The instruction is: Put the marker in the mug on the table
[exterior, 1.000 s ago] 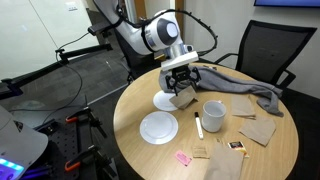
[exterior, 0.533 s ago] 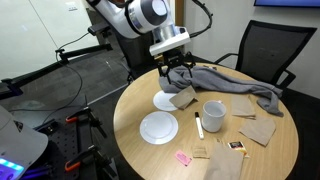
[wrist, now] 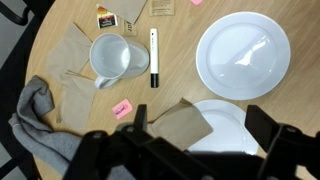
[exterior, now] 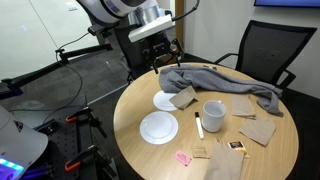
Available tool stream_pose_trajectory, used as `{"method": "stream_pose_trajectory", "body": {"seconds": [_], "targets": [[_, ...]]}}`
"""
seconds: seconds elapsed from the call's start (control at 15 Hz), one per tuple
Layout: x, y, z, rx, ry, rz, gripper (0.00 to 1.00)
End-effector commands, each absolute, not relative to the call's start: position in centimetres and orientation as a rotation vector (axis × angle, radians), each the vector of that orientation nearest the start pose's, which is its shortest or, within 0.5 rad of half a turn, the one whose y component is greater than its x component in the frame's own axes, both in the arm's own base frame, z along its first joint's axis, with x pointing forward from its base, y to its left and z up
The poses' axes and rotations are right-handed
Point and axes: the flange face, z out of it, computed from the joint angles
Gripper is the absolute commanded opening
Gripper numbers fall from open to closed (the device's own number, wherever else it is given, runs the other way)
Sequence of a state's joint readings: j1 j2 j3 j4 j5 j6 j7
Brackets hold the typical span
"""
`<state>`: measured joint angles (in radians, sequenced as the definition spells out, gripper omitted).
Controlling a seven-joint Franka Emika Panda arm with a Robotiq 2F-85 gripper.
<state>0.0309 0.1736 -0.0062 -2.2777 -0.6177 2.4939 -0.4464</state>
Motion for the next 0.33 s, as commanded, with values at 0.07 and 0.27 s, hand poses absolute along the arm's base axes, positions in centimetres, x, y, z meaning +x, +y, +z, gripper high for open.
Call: {"method": "stream_pose_trajectory", "body": {"seconds": [0.07, 0.27], "targets": [[52.66, 1.78, 28.91, -3.121, -1.619, 0.057, 1.00], [52.24, 1.79, 28.99, -3.119, -1.619, 0.055, 1.00]]}}
